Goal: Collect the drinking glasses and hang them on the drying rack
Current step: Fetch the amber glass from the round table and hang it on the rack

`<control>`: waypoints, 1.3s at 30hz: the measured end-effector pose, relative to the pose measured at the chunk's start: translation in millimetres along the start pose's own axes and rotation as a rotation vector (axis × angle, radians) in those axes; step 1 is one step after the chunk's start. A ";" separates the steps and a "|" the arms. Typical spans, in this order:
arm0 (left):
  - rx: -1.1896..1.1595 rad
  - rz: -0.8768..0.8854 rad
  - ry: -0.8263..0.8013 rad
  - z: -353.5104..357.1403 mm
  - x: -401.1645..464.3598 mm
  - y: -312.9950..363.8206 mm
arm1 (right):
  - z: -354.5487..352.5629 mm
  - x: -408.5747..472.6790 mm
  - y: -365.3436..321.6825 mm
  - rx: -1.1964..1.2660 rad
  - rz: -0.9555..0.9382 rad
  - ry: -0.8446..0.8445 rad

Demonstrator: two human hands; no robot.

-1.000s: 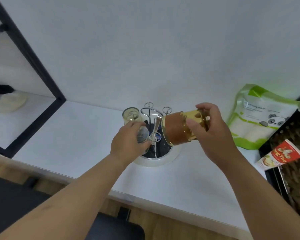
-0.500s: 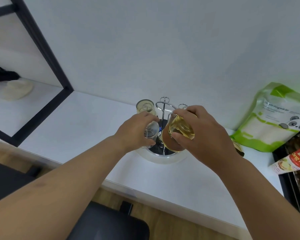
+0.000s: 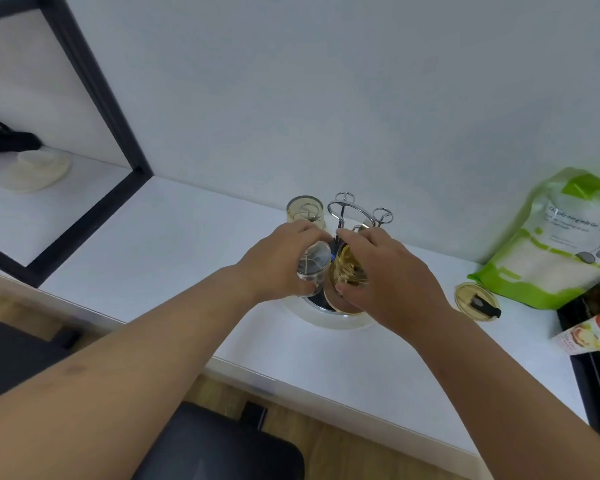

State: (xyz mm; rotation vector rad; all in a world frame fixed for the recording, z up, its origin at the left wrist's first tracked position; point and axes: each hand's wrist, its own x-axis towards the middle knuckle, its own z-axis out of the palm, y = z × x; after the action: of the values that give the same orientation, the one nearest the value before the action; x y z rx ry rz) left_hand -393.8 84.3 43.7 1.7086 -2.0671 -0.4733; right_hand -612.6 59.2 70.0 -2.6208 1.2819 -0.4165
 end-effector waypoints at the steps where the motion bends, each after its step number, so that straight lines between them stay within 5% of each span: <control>1: 0.004 0.008 -0.004 -1.0 0.2 -1.5 | 2.3 0.6 0.6 -0.002 0.006 -0.007; 39: -0.060 -0.072 -0.015 4.3 -15.5 11.7 | 16.0 -1.7 25.5 0.036 0.077 -0.056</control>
State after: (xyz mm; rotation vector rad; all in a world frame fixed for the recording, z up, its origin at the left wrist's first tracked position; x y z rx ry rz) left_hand -403.4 101.8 44.4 1.7545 -1.9860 -0.5668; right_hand -627.2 45.8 47.2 -2.5260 1.3393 -0.3479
